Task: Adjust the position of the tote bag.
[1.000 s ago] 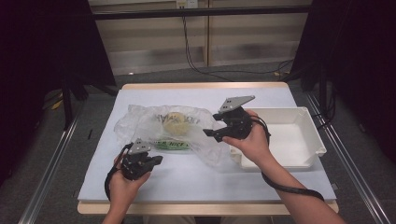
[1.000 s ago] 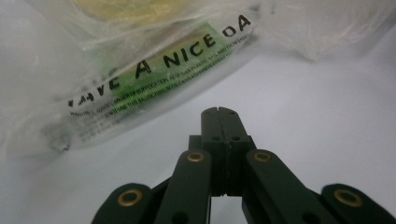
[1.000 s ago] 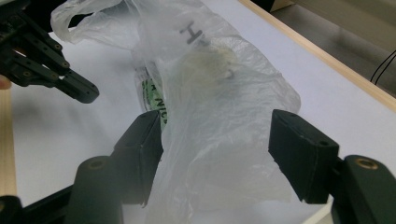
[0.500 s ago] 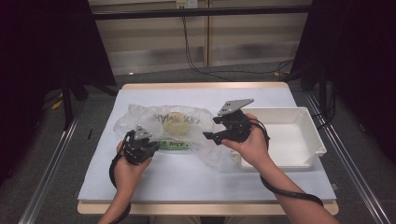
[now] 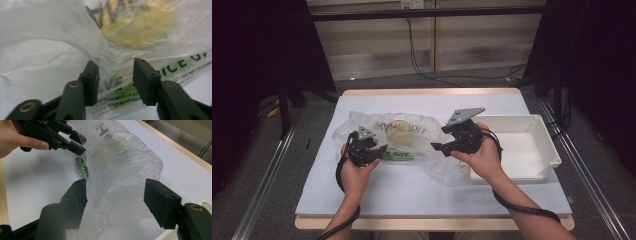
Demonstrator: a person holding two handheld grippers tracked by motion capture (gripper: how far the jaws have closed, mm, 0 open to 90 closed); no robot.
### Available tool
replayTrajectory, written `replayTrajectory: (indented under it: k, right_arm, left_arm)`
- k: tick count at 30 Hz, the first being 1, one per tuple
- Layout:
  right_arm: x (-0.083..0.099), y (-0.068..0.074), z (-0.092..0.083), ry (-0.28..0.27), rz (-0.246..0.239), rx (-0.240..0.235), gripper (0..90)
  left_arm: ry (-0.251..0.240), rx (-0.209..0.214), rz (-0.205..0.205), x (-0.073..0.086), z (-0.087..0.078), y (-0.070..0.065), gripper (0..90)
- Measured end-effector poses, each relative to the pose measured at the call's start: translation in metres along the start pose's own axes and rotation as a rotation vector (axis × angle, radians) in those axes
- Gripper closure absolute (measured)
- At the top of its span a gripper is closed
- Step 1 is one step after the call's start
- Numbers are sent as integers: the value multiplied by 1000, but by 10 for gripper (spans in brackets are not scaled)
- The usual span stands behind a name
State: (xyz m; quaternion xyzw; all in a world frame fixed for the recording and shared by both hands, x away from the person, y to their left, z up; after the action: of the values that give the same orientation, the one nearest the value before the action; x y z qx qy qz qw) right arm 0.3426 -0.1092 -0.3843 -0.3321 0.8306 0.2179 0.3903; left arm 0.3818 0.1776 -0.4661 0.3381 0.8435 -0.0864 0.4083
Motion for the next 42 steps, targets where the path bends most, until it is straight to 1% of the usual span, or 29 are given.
replayTrajectory:
  k: [2,3,4,5,6,7,8,11,12,13,14,15,17,21,23,24,26,28,29,30,31,32,34,36,37,38,39,40,42]
  right_arm:
    - [-1,-1,-1,2,4,-5,343]
    - [-1,-1,-1,0,10,-9,342]
    - [-2,-1,-1,0,13,-11,341]
    - [-3,-1,-1,-1,10,-6,340]
    - [-4,-1,-2,-3,7,-9,339]
    - [-5,-1,-1,-7,4,-11,339]
    - [-7,0,-1,-10,4,-13,338]
    - [-12,4,2,-15,-8,-15,336]
    - [-15,5,4,-16,-13,-18,337]
    - [-16,7,5,-14,-16,-22,336]
    - [-17,9,7,-13,-20,-24,336]
    - [-19,10,9,-10,-25,-28,336]
    - [-23,14,14,-8,-41,-25,330]
    - [-31,20,23,-4,-60,-34,310]
    - [-34,23,31,11,-81,-43,302]
    - [-35,25,35,13,-88,-48,303]
    - [-35,28,46,36,-118,-37,304]
    - [-35,31,54,51,-123,-29,304]
    - [-35,32,59,58,-136,-21,302]
    - [-35,33,65,72,-151,9,294]
    - [-35,33,68,73,-160,17,286]
    - [-35,32,72,78,-164,22,282]
    - [-36,31,79,83,-171,40,284]
    - [-37,29,85,100,-177,54,303]
    - [-37,29,87,105,-179,64,344]
    - [-37,28,89,115,-171,66,419]
    - [-36,27,92,130,-166,81,472]
    - [-35,24,93,129,-171,98,518]
    - [-33,22,96,161,-160,75,672]
  left_arm:
    - [-12,29,-23,-3,-1,1,765]
    - [-6,32,-28,-3,-1,1,825]
    - [-18,54,-26,-5,-3,1,888]
    - [-21,62,-12,-7,-5,0,900]
    - [-25,70,-9,-10,-8,-2,900]
    - [-53,70,-23,-13,-9,-6,900]
    - [-60,74,-6,-16,-13,-8,900]
    - [-101,103,-44,-24,-19,-13,900]
    - [-96,117,-30,-25,-21,-13,900]
    - [-106,121,-37,-26,-22,-14,900]
    - [-103,133,-30,-27,-24,-15,900]
    - [-112,136,-40,-28,-24,-17,900]
    - [-107,147,-19,-30,-27,-19,900]
    - [-131,182,-31,-36,-33,-22,900]
    - [-141,196,-26,-38,-35,-24,900]
    - [-136,200,-14,-39,-36,-25,900]
    - [-152,209,-25,-40,-37,-26,900]
    - [-157,217,-19,-40,-39,-26,900]
    - [-164,219,-24,-41,-40,-26,900]
    - [-168,219,-22,-41,-41,-25,900]
    - [-180,220,-34,-41,-42,-26,900]
    - [-179,228,-27,-41,-43,-25,900]
    - [-184,220,-26,-41,-45,-23,900]
    - [-196,229,-30,-41,-46,-22,900]
    - [-200,241,-35,-40,-46,-22,900]
    - [-207,246,-42,-39,-46,-22,900]
    - [-199,242,-30,-39,-46,-22,900]
    - [-195,238,-26,-38,-46,-22,900]
    - [-191,244,-25,-38,-45,-23,900]
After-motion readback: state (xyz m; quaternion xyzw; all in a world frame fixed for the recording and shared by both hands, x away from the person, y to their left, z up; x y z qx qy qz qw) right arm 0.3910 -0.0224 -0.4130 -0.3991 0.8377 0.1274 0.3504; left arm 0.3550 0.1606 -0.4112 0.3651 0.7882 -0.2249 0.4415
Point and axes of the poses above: each handheld gripper's, and its own axes: z roughly forward along the jaws, x roughly out of its underside, y roughly to its left, the point moved 3 cm from there along z, roughly forward along the jaws, and after that the axes turned 9 degrees about z, right-handed, at the moved point
